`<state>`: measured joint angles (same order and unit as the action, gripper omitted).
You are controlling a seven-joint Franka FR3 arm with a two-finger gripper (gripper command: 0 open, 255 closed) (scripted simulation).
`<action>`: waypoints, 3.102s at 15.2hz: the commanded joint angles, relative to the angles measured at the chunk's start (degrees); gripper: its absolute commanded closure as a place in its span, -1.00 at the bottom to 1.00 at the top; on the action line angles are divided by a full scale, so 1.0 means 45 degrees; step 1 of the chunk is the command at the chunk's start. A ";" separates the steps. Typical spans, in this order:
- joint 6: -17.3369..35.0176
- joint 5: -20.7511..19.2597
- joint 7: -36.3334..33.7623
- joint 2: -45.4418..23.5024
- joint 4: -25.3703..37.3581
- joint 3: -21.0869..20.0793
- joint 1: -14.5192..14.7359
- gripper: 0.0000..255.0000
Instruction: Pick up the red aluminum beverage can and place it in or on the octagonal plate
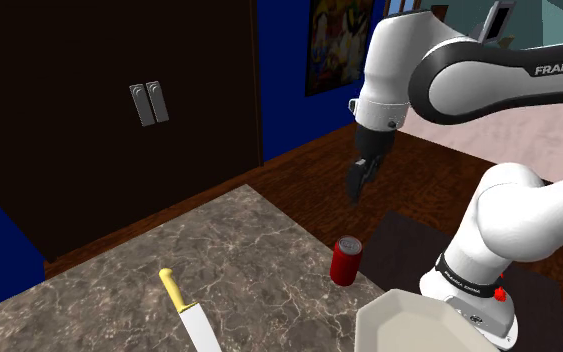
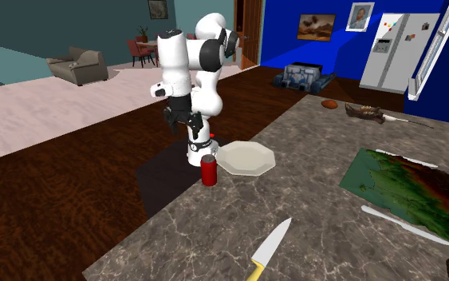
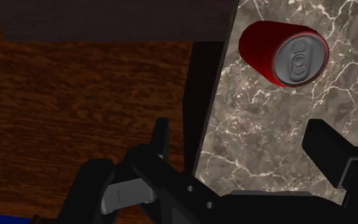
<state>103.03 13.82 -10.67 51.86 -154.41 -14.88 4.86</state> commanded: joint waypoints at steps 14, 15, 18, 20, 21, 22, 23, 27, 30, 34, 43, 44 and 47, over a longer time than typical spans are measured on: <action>0.3900 0.2548 -0.2670 -0.1589 -0.2127 -0.3633 0.1486 -1.00; 0.4131 0.2616 -0.2661 -0.1716 -0.2234 -0.3714 0.1495 -1.00; 0.4501 0.2725 -0.2648 -0.1928 -0.2396 -0.3842 0.1507 -1.00; 0.4502 0.2725 -0.2648 -0.1930 -0.2395 -0.3842 0.1507 -1.00; 0.4502 0.2725 -0.2648 -0.1930 -0.2395 -0.3842 0.1507 -1.00; 0.4502 0.2725 -0.2648 -0.1930 -0.2395 -0.3842 0.1507 -1.00; 0.4502 0.2725 -0.2648 -0.1930 -0.2395 -0.3842 0.1507 -1.00; 0.4499 0.2724 -0.2648 -0.1929 -0.2394 -0.3842 0.1507 1.00; 0.4499 0.2724 -0.2648 -0.1928 -0.2395 -0.3842 0.1508 1.00; 0.4502 0.2725 -0.2648 -0.1930 -0.2395 -0.3842 0.1507 1.00; 0.2497 0.2122 -0.2724 -0.0914 -0.1384 -0.3143 0.1408 1.00; 0.2292 0.2057 -0.2732 -0.0834 -0.1257 -0.3071 0.1393 1.00; 0.1694 0.1869 -0.2756 -0.0626 -0.0862 -0.2863 0.1341 1.00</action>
<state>111.66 22.52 -23.01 48.69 -158.94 -28.09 10.96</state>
